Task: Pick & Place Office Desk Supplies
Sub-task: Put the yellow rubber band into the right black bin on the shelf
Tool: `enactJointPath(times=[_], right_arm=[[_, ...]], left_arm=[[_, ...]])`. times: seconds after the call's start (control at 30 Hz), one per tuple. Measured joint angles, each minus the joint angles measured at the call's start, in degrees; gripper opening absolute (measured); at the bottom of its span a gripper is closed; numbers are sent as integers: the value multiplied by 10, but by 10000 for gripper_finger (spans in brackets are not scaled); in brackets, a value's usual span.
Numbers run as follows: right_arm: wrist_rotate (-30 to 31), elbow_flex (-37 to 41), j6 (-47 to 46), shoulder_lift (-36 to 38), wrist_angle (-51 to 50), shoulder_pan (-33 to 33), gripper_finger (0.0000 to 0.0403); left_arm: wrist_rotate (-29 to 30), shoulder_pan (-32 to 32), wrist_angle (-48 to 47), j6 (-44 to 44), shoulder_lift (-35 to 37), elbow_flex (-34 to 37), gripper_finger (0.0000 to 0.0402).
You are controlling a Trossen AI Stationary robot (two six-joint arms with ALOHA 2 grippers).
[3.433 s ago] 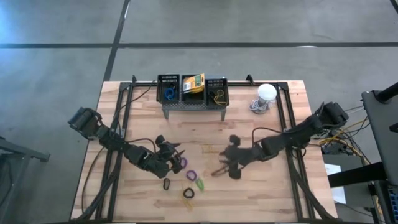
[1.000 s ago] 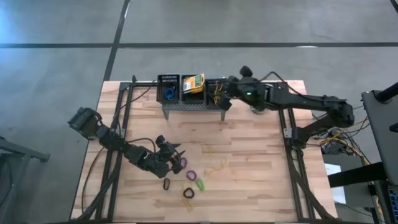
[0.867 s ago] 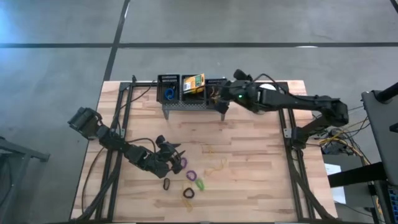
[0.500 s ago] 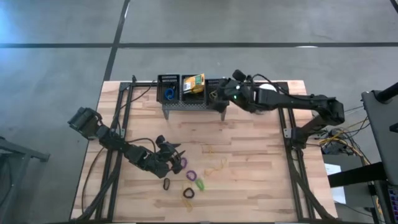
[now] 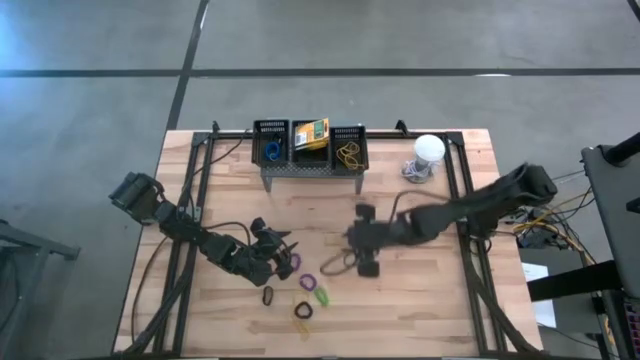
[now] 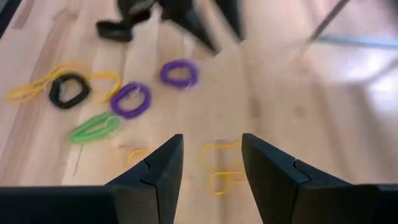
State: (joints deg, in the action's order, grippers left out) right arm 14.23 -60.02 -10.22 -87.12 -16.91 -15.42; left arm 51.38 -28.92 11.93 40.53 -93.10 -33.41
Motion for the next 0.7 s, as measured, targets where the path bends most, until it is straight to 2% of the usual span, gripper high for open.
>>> enactJointPath(times=[0.13,0.27,0.4,0.57,0.7], right_arm=[[14,77,-62,-50,139,-28,162],[48,108,-139,-120,226,-21,162],[53,100,-166,-173,218,7,168],[54,77,-156,-204,187,30,171],[25,68,-124,-209,173,31,132]], left_arm=[[0,0,1,0,0,0,184],[0,0,1,0,0,0,184],[0,0,1,0,0,0,184],[0,0,2,0,0,0,184],[-1,0,1,0,0,0,184]])
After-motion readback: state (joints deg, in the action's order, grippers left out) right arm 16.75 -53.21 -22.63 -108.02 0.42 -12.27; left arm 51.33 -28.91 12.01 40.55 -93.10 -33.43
